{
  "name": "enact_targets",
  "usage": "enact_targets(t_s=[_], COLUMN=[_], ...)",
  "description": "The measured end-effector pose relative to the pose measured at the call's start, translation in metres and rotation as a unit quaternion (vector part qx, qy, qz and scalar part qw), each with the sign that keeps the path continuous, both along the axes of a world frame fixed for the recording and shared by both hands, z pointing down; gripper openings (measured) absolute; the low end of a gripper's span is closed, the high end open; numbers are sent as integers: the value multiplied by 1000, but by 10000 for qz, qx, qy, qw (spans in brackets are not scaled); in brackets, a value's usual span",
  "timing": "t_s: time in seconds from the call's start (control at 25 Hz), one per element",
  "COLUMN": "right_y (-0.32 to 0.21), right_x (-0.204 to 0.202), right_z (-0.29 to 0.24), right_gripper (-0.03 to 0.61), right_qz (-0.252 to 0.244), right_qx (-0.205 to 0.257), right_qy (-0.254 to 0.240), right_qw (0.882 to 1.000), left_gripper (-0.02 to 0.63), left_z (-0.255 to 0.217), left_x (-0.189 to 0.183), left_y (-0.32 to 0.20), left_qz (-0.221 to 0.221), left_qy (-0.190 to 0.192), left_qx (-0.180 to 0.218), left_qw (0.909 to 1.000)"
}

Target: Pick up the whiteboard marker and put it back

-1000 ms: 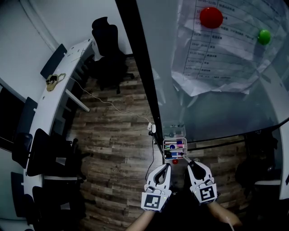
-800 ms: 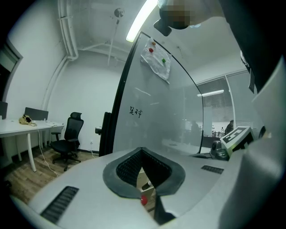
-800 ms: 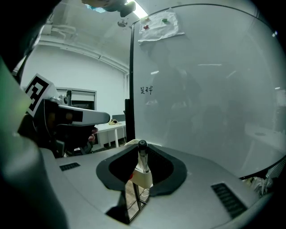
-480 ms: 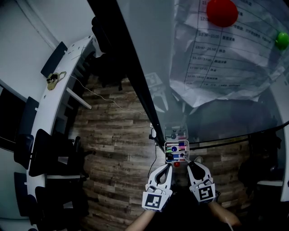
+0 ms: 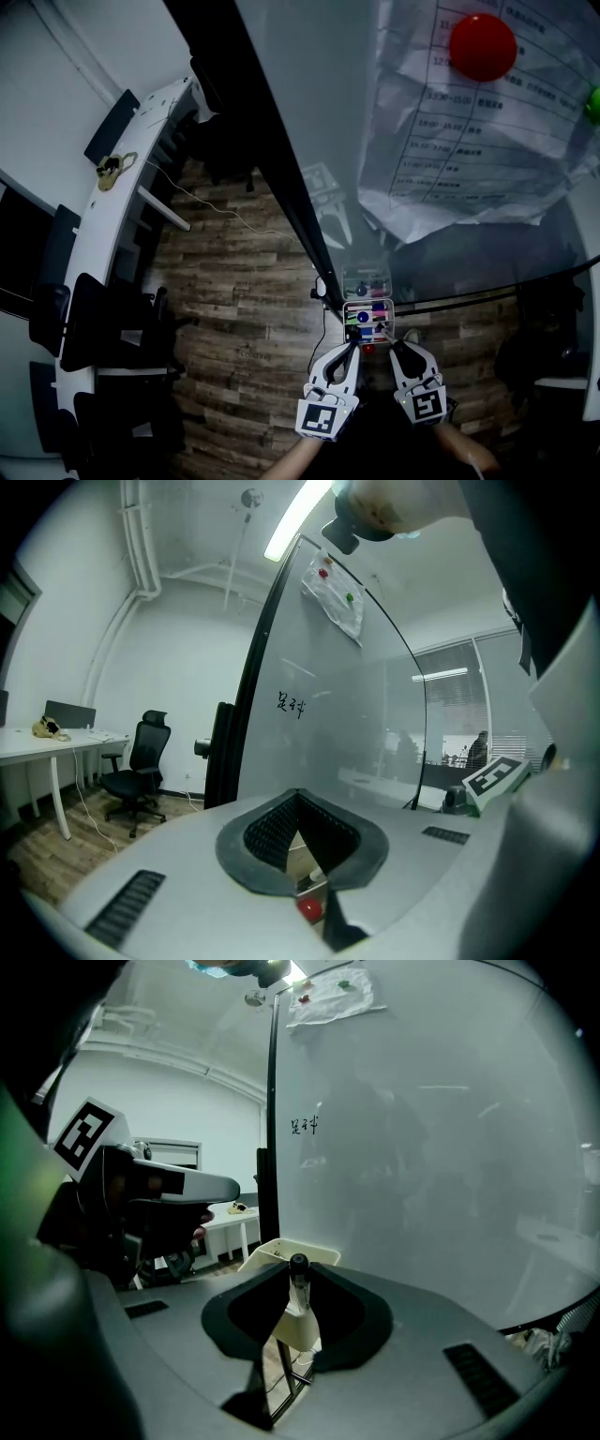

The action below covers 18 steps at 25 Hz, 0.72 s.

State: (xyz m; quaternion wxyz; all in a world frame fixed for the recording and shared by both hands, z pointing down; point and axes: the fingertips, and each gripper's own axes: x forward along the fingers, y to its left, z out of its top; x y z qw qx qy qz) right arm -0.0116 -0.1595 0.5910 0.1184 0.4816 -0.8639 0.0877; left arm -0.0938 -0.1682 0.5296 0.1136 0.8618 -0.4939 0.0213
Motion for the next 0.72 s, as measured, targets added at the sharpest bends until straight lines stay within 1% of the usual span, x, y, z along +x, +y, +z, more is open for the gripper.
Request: enact_targets(t_s=[0.72], right_y=[6], right_x=[1], right_z=[3], right_gripper=[77], right_qz=[35], right_qx=[71], right_qy=[73], right_qw=[9999], left_gripper=[8], left_z=[7], left_x=[-3], left_y=[5], left_qz=[-5], left_qy=[25], left_qx=[-71], left_qw=[10000])
